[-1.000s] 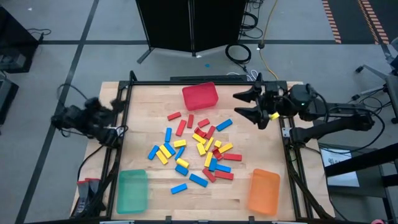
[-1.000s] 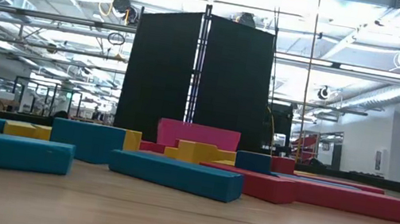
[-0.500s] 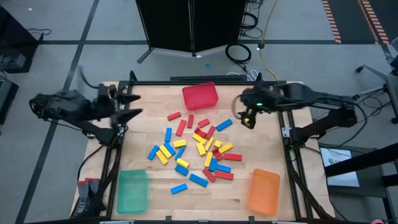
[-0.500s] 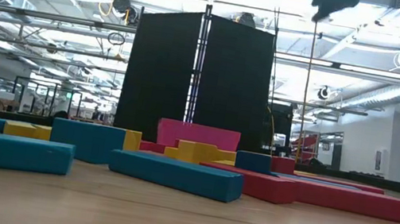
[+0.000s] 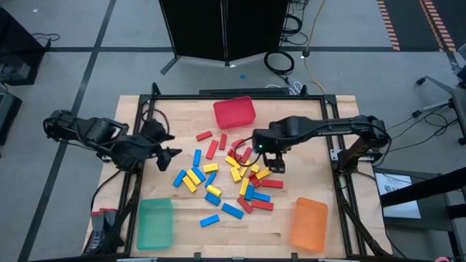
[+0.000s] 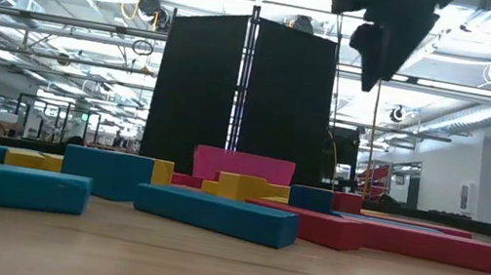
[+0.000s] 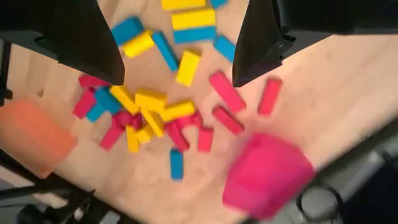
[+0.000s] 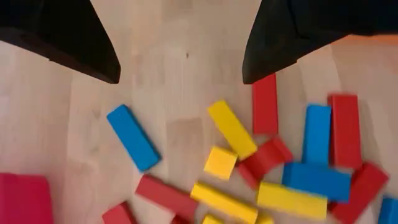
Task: Sort blocks
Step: Put the blue block into the green bin
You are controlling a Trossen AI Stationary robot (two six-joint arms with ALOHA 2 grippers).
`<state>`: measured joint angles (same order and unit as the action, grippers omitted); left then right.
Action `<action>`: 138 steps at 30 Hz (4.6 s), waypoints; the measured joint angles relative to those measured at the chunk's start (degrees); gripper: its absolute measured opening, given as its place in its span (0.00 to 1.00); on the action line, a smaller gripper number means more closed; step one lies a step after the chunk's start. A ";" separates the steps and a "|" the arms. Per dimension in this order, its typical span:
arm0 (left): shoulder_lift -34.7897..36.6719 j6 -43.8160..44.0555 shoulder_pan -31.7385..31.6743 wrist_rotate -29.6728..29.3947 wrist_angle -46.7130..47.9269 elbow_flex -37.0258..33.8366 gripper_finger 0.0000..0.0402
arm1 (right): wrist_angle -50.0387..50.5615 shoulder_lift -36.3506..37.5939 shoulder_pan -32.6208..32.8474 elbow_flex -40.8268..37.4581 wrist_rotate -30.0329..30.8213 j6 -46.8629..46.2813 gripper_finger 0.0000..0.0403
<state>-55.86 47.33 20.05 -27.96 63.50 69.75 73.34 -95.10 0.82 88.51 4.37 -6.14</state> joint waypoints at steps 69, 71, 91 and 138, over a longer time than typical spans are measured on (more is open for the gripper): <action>-14.95 -7.27 13.87 12.49 -17.33 -11.22 0.76 | -28.74 -17.71 16.88 -8.44 2.29 -22.19 0.75; -14.95 -7.63 13.89 12.18 -17.30 -11.21 0.76 | -29.76 -18.05 16.88 -8.44 0.46 -23.67 0.75; -14.97 -7.60 13.86 4.90 -16.22 -11.19 0.76 | -32.56 -12.34 14.78 -8.46 -4.57 -36.57 0.75; -14.99 -9.09 13.79 4.48 -14.72 -11.19 0.76 | -35.99 -21.30 16.18 -8.48 -5.97 -41.44 0.90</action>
<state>-70.85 38.24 33.84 -23.49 48.78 58.57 37.35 -116.40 17.00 80.03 -1.59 -47.58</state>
